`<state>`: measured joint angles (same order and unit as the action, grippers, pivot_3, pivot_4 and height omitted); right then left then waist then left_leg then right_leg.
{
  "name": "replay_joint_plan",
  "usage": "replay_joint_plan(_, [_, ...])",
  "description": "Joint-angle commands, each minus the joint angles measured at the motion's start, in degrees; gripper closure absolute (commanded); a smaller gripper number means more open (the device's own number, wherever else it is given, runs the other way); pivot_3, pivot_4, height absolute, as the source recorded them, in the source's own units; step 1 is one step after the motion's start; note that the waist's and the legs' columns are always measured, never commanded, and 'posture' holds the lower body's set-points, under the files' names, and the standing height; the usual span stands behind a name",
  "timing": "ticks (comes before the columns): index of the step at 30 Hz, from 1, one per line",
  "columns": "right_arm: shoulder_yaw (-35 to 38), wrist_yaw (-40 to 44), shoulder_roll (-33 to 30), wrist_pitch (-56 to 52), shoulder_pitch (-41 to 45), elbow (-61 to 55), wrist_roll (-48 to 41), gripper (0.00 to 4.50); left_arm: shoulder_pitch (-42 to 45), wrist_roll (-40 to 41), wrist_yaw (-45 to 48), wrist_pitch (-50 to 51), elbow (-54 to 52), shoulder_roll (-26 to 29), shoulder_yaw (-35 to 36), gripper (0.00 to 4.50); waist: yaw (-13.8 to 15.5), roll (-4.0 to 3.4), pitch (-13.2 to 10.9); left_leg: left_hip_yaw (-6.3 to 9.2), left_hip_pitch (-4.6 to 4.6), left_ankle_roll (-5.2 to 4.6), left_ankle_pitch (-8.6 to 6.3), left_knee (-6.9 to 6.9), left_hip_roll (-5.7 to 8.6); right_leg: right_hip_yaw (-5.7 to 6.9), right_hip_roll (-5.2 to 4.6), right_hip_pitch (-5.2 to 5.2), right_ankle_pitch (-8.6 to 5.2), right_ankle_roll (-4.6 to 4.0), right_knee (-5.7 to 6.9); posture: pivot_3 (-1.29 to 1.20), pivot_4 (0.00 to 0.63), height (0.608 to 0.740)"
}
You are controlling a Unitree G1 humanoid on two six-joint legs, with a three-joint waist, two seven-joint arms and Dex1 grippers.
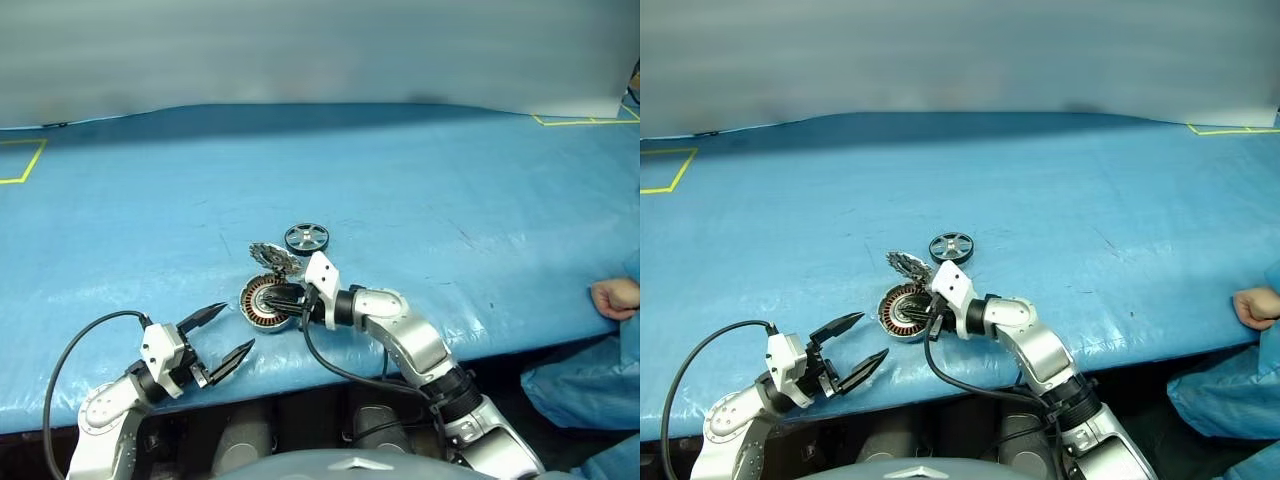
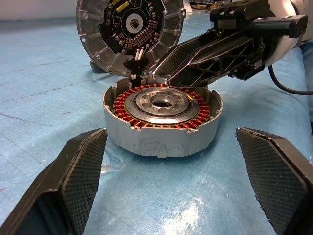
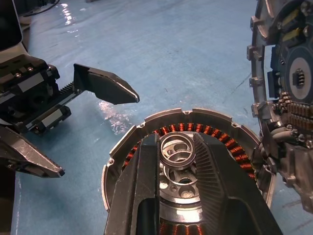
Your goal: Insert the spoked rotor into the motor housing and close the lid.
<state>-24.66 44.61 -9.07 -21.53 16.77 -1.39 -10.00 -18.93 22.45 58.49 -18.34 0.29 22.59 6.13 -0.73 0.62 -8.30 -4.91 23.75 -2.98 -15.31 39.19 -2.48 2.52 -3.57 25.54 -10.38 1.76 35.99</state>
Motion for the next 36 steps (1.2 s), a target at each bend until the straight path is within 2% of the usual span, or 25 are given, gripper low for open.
replay_joint_plan(1, [-0.5,-0.4,0.6,1.8,1.0,0.9,1.0,3.84,0.2,-0.3,-0.7,-1.2,-0.8,-0.2,-0.7,0.00,0.0,0.00,0.0,0.00,-0.01,0.00,0.00,0.00,0.00,0.00,0.00,-0.01,0.00,0.00,0.00,0.00,0.150,0.740])
replay_joint_plan(35, [-2.1,0.5,0.0,2.8,1.1,2.7,4.1,3.84,0.6,-1.0,-2.5,-3.8,1.8,-0.2,-1.3,0.00,-0.1,-0.01,0.0,-0.02,-0.05,0.02,-0.01,0.00,-0.03,0.00,0.02,-0.02,-0.01,-0.01,0.01,0.00,0.150,0.740])
replay_joint_plan(36, [-2.2,0.6,0.0,3.2,1.0,2.6,4.2,3.10,0.6,-1.0,-2.5,-3.9,1.9,-0.2,-1.3,0.00,-0.1,-0.01,0.0,-0.02,-0.05,0.02,-0.01,0.00,-0.03,0.00,0.02,-0.02,-0.01,-0.01,0.01,0.00,0.150,0.740])
